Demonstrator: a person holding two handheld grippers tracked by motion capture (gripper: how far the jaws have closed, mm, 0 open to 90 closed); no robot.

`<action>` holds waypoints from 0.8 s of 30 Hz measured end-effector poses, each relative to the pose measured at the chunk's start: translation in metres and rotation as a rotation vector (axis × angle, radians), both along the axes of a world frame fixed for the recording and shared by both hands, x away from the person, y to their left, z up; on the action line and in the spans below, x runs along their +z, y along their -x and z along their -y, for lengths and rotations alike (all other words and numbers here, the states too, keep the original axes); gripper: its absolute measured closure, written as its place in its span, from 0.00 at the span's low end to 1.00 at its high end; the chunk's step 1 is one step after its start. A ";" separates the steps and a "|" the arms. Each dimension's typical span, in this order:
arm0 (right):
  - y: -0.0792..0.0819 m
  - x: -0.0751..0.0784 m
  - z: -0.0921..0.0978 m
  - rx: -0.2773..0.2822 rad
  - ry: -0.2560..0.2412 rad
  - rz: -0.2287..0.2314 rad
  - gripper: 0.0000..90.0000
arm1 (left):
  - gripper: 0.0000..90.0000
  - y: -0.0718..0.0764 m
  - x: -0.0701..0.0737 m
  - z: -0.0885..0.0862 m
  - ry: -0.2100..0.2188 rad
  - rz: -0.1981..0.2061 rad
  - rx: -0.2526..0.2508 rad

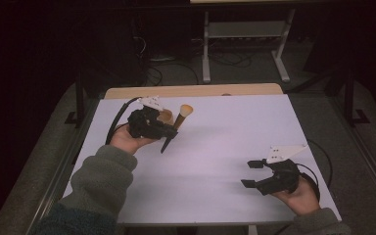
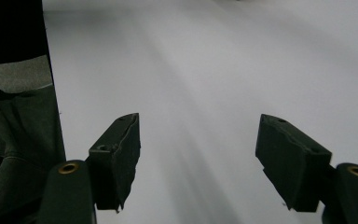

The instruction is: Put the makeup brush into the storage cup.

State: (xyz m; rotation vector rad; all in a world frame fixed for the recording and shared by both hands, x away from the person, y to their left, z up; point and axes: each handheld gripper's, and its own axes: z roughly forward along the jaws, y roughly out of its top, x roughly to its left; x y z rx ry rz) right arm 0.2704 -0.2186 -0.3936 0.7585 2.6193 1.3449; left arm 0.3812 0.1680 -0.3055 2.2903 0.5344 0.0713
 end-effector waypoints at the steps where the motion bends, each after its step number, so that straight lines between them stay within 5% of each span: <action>1: 0.000 0.000 0.000 -0.003 0.000 -0.001 0.32 | 0.83 -0.002 0.001 0.000 0.003 -0.001 0.004; 24: 0.000 0.000 0.009 -0.041 -0.011 -0.009 0.28 | 0.83 -0.049 0.027 0.005 -0.010 0.012 0.038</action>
